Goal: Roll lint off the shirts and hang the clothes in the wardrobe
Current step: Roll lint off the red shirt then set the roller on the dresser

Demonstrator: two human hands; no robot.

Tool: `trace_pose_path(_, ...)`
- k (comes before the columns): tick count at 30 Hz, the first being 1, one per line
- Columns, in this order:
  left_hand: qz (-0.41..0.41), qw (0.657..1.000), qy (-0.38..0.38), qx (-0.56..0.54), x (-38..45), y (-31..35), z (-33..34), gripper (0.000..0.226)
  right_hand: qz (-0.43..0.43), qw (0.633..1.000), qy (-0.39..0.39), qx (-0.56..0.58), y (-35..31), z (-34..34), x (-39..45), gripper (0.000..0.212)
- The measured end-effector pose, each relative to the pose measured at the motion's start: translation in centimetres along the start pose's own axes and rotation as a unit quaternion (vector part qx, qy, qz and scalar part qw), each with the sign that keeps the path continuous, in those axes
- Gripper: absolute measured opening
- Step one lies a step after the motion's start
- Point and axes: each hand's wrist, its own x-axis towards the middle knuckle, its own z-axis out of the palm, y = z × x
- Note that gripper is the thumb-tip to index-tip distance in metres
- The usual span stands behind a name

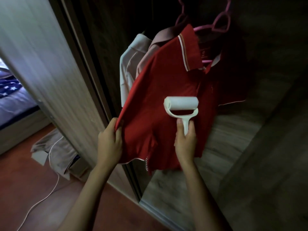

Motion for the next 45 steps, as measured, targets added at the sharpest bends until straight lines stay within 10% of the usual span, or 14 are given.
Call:
trace_pose_path(6,0.01,1.0,0.003,0.015,-0.7,-0.2,-1.7,0.014,0.178,0.967,-0.089,-0.157,9.8,0.0,-5.3,0.019)
trace_pose_path(14,0.027,0.999,0.026,0.033,0.4,0.3,-2.4,0.015,0.011,0.999,-0.005,-0.047,7.8,0.5,-5.9,0.018)
trace_pose_path(22,0.035,0.999,0.024,0.026,0.3,0.7,-2.6,0.013,0.118,0.95,-0.179,-0.229,15.0,1.1,-5.9,0.02)
trace_pose_path(30,0.044,0.998,0.038,0.032,0.1,1.2,-2.8,0.022,0.059,0.981,-0.117,-0.145,13.2,2.1,-7.1,0.027)
trace_pose_path(37,0.04,0.998,0.034,0.035,0.0,1.2,-3.3,0.014,0.208,0.89,-0.282,-0.291,17.7,0.9,-8.0,0.028)
trace_pose_path(45,0.033,0.997,0.034,0.053,0.1,1.3,-3.1,0.014,0.013,0.98,-0.119,-0.157,10.8,-2.3,-0.7,0.049)
